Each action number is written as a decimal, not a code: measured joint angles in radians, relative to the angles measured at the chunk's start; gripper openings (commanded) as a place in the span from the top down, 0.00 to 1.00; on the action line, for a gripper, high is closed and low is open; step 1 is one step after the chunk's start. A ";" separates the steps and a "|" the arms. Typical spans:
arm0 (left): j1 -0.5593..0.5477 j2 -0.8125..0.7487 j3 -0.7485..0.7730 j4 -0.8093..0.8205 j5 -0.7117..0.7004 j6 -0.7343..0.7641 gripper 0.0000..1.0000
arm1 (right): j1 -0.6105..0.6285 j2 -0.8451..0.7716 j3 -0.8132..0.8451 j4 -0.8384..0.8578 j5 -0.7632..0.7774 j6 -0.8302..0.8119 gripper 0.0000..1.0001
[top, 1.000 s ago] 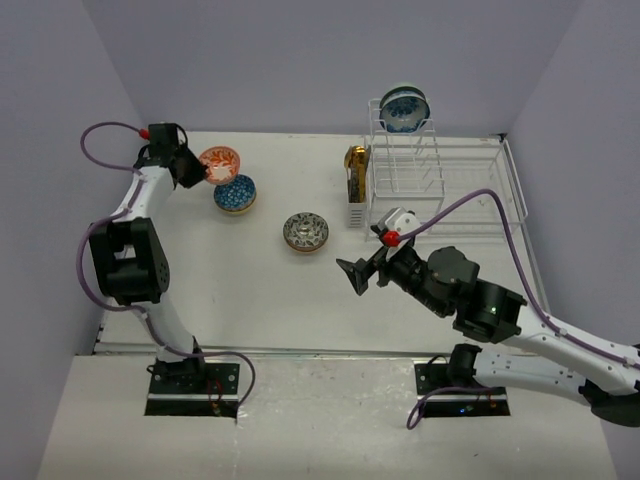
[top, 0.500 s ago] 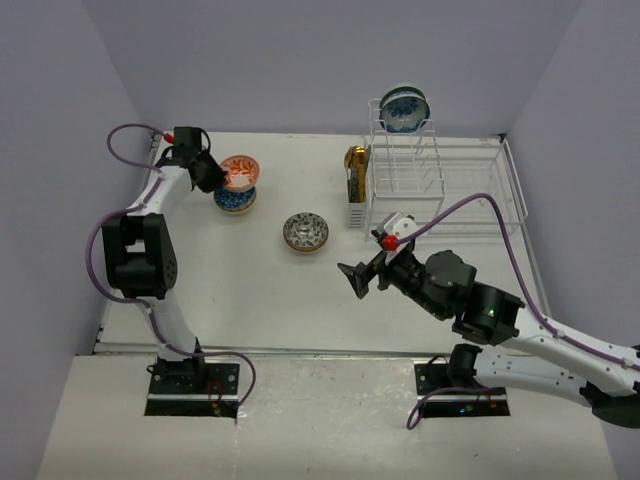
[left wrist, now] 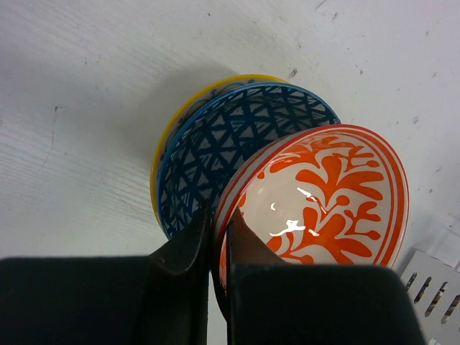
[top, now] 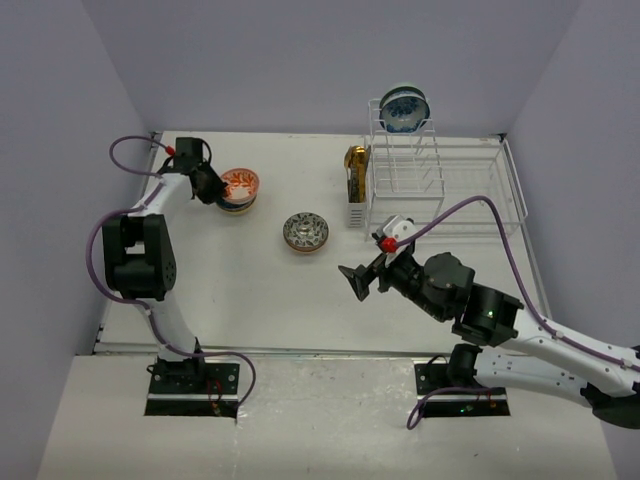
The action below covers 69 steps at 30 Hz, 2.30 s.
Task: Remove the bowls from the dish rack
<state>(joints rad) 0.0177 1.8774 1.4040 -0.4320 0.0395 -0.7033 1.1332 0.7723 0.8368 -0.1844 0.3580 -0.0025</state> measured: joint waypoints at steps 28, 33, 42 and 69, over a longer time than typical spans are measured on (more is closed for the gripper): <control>0.039 -0.015 -0.003 0.023 0.023 -0.006 0.81 | 0.000 0.015 -0.011 0.006 -0.008 0.000 0.01; 0.040 -0.015 -0.003 0.043 0.033 -0.007 0.74 | 0.000 0.015 -0.011 0.006 -0.008 0.000 0.01; 0.041 -0.015 -0.003 0.050 0.045 0.006 0.77 | 0.000 0.015 -0.011 0.006 -0.009 0.000 0.01; 0.061 -0.358 -0.181 0.068 0.069 0.055 0.00 | -0.165 0.058 0.049 -0.037 -0.041 0.166 0.01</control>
<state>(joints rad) 0.0784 1.5196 1.2232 -0.3637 0.1089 -0.6479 0.9684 0.8303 0.8860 -0.2214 0.3172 0.1631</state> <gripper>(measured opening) 0.868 0.987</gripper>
